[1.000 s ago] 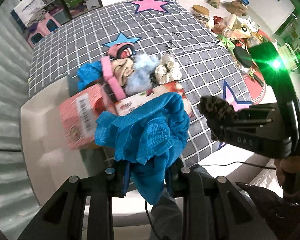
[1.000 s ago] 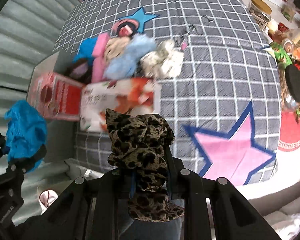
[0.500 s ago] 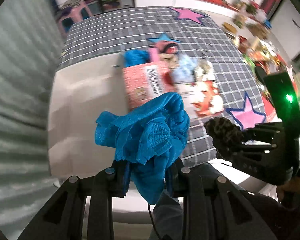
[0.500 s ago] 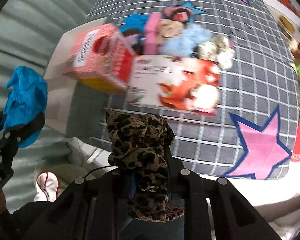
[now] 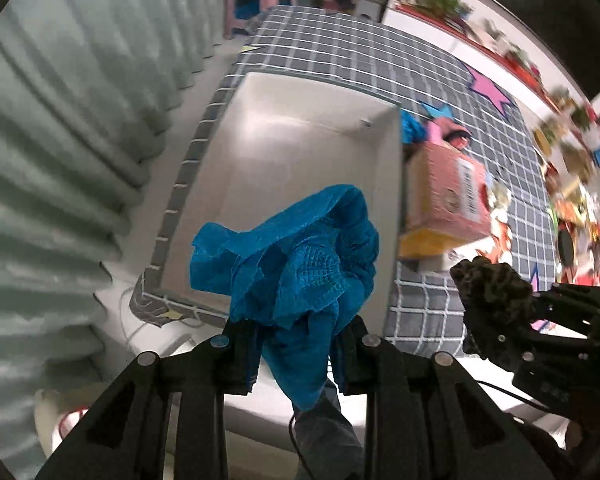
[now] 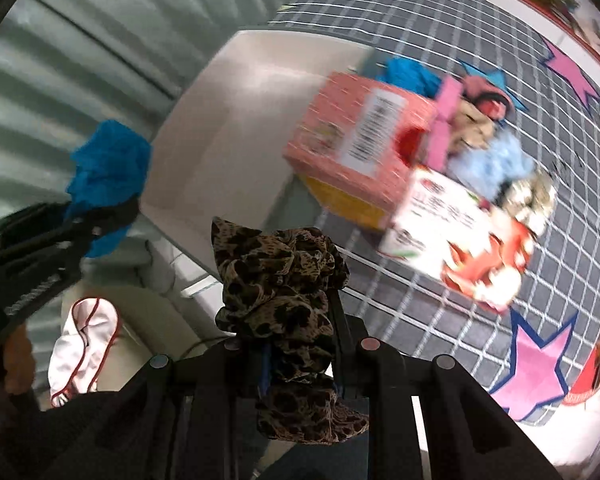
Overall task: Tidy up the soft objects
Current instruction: 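Lift both held items and carry them over the white box, then open the left gripper dropping blue cloth while the right drops the leopard scrunchie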
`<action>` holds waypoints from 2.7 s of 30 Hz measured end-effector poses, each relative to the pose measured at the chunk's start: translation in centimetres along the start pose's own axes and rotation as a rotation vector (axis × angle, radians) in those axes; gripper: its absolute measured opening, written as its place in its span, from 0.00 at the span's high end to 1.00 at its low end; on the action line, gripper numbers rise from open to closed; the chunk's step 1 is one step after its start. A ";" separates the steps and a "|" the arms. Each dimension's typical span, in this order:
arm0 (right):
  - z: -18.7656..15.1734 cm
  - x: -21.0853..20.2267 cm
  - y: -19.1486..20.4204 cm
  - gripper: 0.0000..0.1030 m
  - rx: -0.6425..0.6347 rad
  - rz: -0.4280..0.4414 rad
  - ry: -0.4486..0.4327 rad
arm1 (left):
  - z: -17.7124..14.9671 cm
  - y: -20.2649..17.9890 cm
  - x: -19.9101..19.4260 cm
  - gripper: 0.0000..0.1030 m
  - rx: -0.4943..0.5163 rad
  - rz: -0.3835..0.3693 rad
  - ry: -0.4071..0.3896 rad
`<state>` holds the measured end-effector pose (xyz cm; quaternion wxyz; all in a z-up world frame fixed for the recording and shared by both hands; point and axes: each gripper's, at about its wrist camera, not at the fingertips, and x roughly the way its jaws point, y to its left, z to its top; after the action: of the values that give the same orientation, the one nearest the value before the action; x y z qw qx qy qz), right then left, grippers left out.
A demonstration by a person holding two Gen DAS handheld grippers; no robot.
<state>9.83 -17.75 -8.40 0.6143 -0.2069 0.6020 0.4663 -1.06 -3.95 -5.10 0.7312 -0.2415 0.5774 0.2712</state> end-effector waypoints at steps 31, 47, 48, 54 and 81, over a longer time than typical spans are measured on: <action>7.8 3.4 5.3 0.77 -0.080 0.061 0.091 | 1.1 4.6 4.1 0.70 -0.118 0.040 0.055; 7.9 4.1 5.0 0.77 -0.038 0.076 0.109 | 1.3 4.0 5.1 0.69 -0.097 0.059 0.083; 7.8 4.1 5.1 0.77 -0.039 0.077 0.109 | 1.3 4.0 5.2 0.69 -0.096 0.060 0.084; 8.0 4.0 5.0 0.77 -0.038 0.081 0.105 | 1.3 3.8 5.2 0.68 -0.096 0.066 0.084; 8.1 0.4 5.2 0.12 -0.072 0.012 -0.034 | 1.7 3.2 4.0 0.00 -0.108 0.090 0.034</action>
<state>9.94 -8.52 -5.68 0.6139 -0.2173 0.5754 0.4948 -1.33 0.01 -8.77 0.6943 -0.2589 0.5847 0.3302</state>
